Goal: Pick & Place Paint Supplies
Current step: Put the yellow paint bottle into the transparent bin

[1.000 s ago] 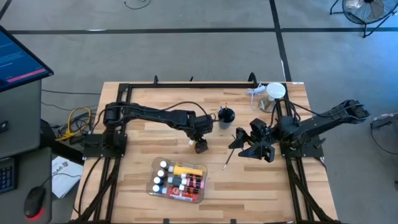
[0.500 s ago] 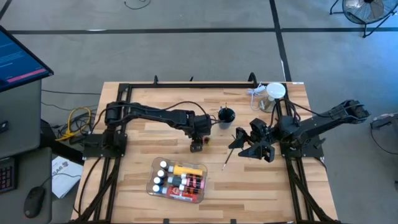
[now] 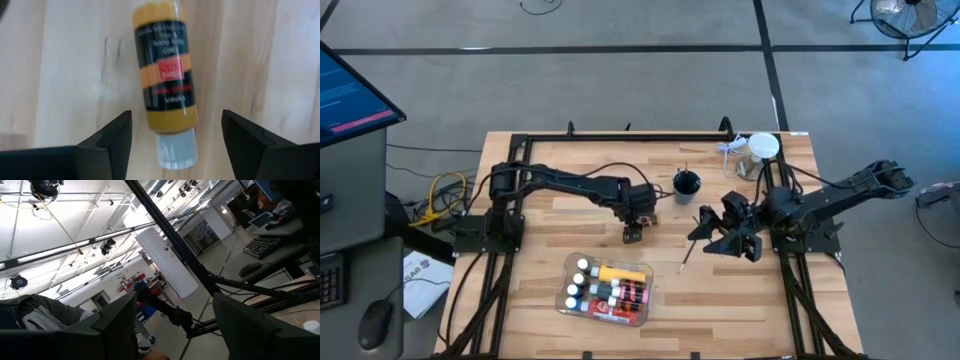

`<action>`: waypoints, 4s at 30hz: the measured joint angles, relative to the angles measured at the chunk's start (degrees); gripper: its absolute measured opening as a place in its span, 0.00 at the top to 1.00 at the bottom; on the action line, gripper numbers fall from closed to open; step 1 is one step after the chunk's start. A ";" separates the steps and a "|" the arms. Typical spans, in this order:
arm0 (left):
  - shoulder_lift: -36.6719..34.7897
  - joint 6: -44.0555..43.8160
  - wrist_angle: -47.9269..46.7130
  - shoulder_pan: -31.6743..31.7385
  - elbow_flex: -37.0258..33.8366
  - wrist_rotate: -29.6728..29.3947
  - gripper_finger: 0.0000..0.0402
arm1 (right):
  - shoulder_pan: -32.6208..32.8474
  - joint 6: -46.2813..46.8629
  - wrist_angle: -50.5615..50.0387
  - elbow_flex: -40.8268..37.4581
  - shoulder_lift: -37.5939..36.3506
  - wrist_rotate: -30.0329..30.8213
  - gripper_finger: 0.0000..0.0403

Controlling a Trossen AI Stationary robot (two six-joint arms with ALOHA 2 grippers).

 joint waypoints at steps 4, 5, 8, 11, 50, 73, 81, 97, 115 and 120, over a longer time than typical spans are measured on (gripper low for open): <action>0.00 -0.02 0.07 -0.62 0.02 -1.10 0.46 | 0.00 0.00 -0.09 0.00 0.01 -0.02 0.37; 0.00 -0.18 0.12 -0.63 0.02 -1.15 0.46 | 0.00 0.01 -0.11 0.00 -0.01 -0.01 0.37; 0.00 -1.37 0.07 -0.63 0.02 -1.46 0.46 | 0.00 0.45 -0.13 0.00 -0.01 0.00 0.37; 0.00 -2.67 0.26 -0.63 0.02 -3.04 0.46 | 0.00 0.46 -0.15 0.00 -0.01 0.00 0.37; 0.35 -9.31 9.31 -2.38 -3.40 -3.17 0.46 | -0.15 1.03 -1.01 0.00 0.00 -0.07 0.37; 0.50 -14.64 16.90 -2.75 -5.01 -3.24 0.52 | -2.36 1.51 -1.40 0.00 0.01 -1.73 0.37; 0.49 -20.30 15.69 -2.76 -4.97 -3.49 0.78 | -2.36 1.50 -1.40 0.00 -0.01 -1.73 0.37; -16.38 -42.99 1.27 -7.26 -4.94 -16.24 0.90 | -2.38 0.96 -1.46 0.00 -0.01 -1.60 0.37; -29.71 -90.35 -25.28 -32.46 -1.25 -20.86 0.91 | -5.79 4.66 -3.37 0.00 0.00 -1.57 0.37; -23.60 -99.77 -26.56 -38.25 1.72 -23.23 0.91 | -8.35 7.33 -4.87 0.02 0.01 -1.59 0.37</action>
